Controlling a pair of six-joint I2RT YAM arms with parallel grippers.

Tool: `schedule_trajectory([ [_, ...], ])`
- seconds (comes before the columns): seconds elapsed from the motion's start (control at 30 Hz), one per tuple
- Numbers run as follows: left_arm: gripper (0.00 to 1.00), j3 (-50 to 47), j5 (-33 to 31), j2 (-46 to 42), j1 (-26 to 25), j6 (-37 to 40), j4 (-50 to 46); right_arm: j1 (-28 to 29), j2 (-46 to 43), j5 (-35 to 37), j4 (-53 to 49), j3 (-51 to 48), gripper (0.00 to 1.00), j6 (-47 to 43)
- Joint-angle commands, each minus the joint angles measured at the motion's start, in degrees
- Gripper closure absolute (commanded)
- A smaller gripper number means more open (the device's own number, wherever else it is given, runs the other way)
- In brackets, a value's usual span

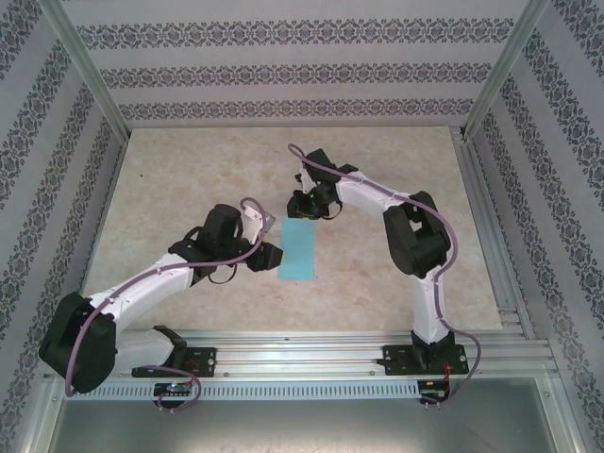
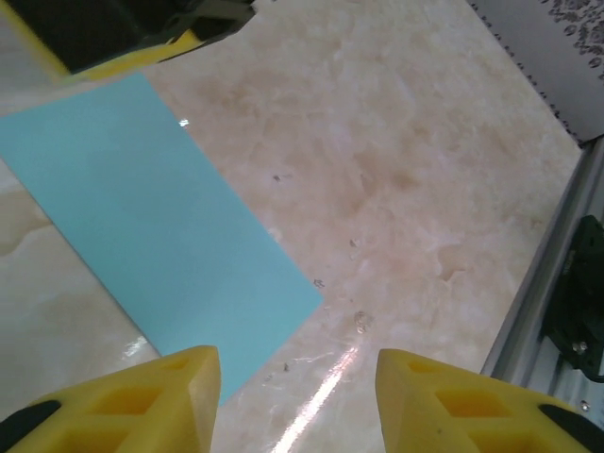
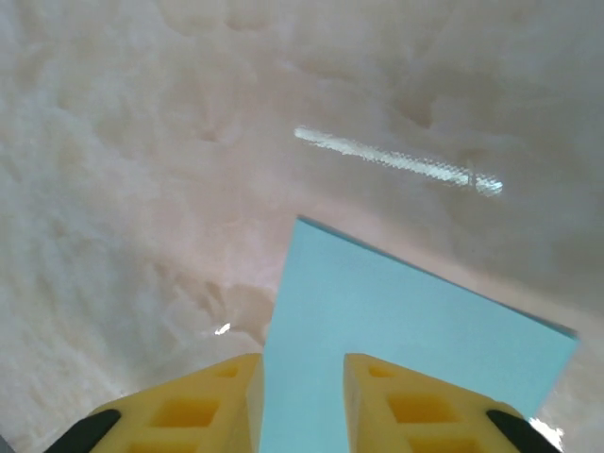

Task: Fold a paper plane with a square sheet of paper (fold left side to right side)
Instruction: Fold the triangle a second time at the center of the table.

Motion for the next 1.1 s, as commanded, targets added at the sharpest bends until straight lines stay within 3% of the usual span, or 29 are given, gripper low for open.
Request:
schedule_trajectory([
  [0.0, 0.50, 1.3, -7.9, 1.1, -2.6, 6.8, -7.0, -2.0, -8.8, 3.3, 0.0, -4.8, 0.68, 0.0],
  [0.2, 0.44, 5.5, -20.7, 6.0, -11.8, 11.0, -10.4, -7.1, -21.8, 5.3, 4.9, -21.5, 0.60, 2.5],
  [0.47, 0.42, 16.0, -35.0, 19.0, -20.7, 15.0, -21.3, -15.7, -32.3, 5.0, 6.0, -36.0, 0.56, 1.7],
  [0.8, 0.41, 25.6, -41.4, 32.1, -25.4, 17.9, -27.1, -20.2, -36.6, 4.1, 5.7, -42.0, 0.55, 0.3],
  [1.07, 0.42, 27.9, -43.6, 36.2, -26.0, 18.7, -28.3, -21.4, -36.7, 3.6, 5.8, -42.8, 0.55, -0.3],
])
